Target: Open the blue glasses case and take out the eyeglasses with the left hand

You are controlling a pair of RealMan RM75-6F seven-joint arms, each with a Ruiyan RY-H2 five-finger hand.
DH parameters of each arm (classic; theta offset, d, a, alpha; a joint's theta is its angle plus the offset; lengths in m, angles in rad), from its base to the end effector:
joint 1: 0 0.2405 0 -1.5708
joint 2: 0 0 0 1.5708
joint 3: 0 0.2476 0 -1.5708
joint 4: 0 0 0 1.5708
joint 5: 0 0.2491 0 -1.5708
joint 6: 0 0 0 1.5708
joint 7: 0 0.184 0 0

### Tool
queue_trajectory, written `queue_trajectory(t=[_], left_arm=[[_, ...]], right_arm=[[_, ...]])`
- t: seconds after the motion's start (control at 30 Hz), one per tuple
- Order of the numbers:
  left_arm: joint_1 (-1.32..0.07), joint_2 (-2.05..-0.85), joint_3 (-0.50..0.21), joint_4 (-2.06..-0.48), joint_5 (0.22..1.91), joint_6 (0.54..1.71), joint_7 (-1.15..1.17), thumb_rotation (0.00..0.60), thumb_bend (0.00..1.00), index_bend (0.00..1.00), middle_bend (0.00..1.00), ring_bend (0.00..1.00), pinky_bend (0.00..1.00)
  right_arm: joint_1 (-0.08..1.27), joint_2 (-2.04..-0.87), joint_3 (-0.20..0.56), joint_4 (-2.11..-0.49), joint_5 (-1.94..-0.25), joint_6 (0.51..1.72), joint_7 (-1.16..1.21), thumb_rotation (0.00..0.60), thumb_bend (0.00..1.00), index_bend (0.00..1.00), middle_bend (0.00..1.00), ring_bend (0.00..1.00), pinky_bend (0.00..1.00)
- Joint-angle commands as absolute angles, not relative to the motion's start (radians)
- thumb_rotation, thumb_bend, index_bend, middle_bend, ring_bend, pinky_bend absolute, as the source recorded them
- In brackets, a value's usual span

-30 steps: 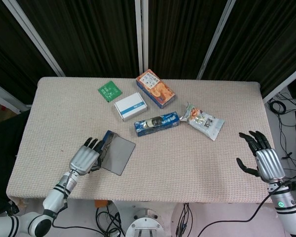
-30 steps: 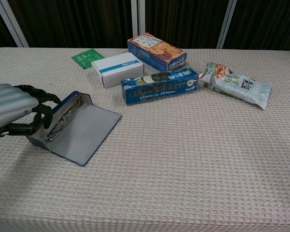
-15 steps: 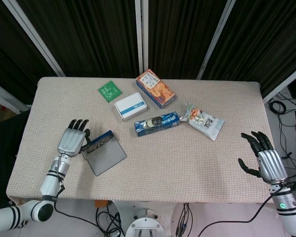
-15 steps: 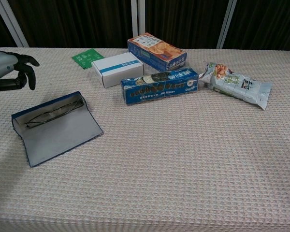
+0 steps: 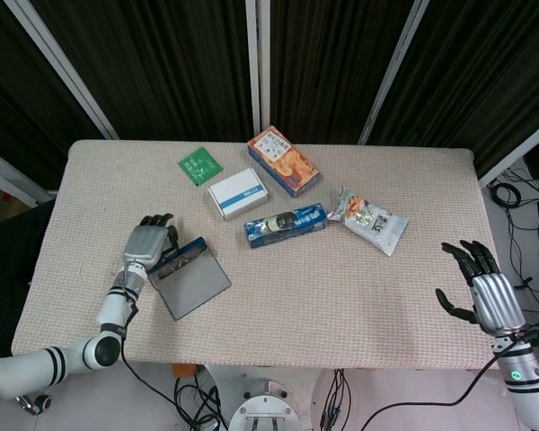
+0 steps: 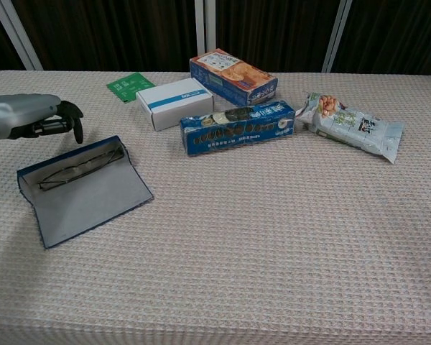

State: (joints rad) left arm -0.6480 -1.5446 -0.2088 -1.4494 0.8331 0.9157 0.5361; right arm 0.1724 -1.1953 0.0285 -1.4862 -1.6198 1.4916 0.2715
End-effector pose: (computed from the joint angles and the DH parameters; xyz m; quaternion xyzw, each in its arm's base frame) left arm -0.2093 0.3811 -0.0660 -0.6994 -0.4541 -0.2617 0.4859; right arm -0.2997 -0.2457 0.0960 0.6049 -0.4089 0.4834 0.4829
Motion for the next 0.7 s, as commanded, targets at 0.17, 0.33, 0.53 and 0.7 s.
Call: queue_trajectory(t=[0.17, 0.33, 0.53, 0.7], left_arm=[[-0.65, -1.508, -0.157, -1.583, 0.902, 0.922, 0.511, 0.0, 0.76, 0.46, 0.1, 0.09, 0.12], [-0.641, -1.485, -0.123, -1.654, 0.954, 0.948, 0.504, 0.0, 0.76, 0.46, 0.1, 0.09, 0.12], [-0.621, -1.475, -0.099, -1.667, 1.011, 1.004, 0.488, 0.022, 0.63, 0.4, 0.1, 0.09, 0.12], [-0.595, -1.487, -0.086, -1.649, 1.041, 1.062, 0.475, 0.297, 0.43, 0.32, 0.1, 0.09, 0.12]], right_arm=[[0.174, -1.199, 0.029, -1.48, -1.619, 1.488, 0.275, 0.6, 0.3, 0.13, 0.22, 0.07, 0.11], [0.172, -1.2, 0.029, -1.476, -1.616, 1.488, 0.279, 0.6, 0.3, 0.13, 0.22, 0.07, 0.11], [0.171, -1.2, 0.031, -1.472, -1.616, 1.489, 0.284, 0.6, 0.3, 0.13, 0.22, 0.07, 0.11], [0.175, -1.203, 0.031, -1.471, -1.619, 1.487, 0.285, 0.6, 0.3, 0.13, 0.22, 0.07, 0.11]])
